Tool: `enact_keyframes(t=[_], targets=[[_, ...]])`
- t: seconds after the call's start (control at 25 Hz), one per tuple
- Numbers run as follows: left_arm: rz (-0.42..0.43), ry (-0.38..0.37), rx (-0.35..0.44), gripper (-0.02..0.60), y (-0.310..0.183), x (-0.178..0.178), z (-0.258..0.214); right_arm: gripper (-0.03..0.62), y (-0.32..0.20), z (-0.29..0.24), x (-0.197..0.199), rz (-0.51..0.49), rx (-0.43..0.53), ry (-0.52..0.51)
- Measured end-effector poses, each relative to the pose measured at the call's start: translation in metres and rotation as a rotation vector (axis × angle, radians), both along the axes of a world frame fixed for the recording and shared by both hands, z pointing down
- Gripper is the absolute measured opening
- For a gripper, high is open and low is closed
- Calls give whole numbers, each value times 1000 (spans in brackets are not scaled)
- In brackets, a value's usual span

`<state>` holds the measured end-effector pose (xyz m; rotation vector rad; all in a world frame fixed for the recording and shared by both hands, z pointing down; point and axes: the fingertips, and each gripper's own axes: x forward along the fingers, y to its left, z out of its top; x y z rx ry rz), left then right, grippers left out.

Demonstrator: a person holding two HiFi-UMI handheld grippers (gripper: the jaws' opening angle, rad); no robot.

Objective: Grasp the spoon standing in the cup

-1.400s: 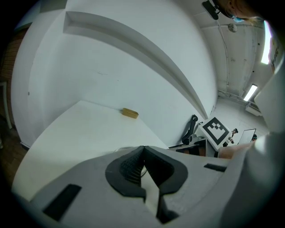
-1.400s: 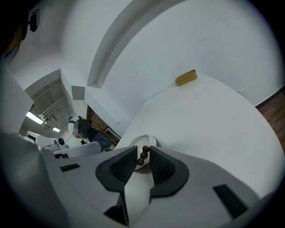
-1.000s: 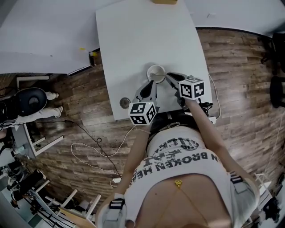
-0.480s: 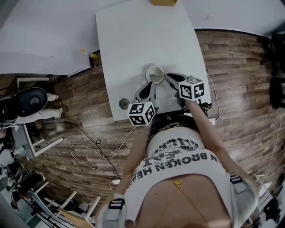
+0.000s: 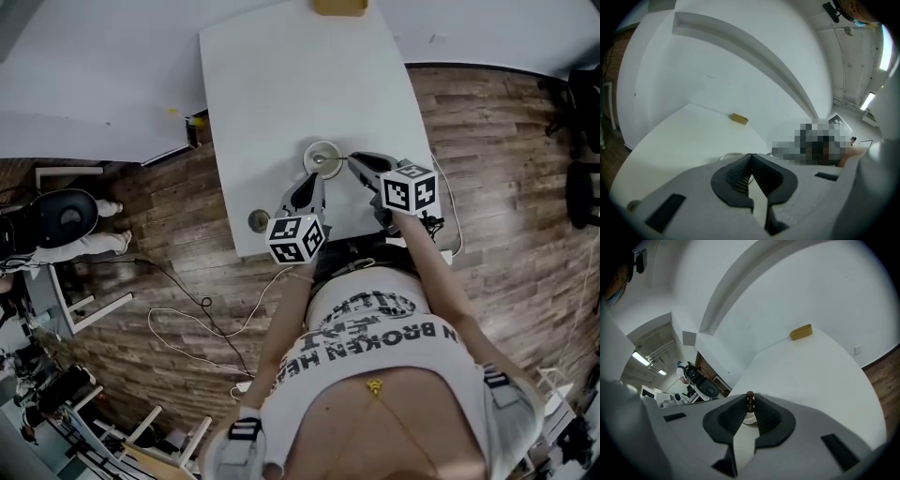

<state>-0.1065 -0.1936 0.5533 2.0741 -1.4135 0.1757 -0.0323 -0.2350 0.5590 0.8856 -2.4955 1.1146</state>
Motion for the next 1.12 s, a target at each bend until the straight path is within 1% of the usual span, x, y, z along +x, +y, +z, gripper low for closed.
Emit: enact_keyframes(t=[0.16,0.36,0.72,1.12], targets=[[-5,0,5,-2,-1,-1,-2,46,0,-14,1,-13,41,-3],[-11,4,26,-2,-3,0,-9,46,3,-32,1,-50,129,18],[-18,34,95,-2,-9,6,-37,46,9,-62,-1,-109,297,58],[-2,29,196,-2,-14,14,-76,46,8,-97,-1,-103,466,100]])
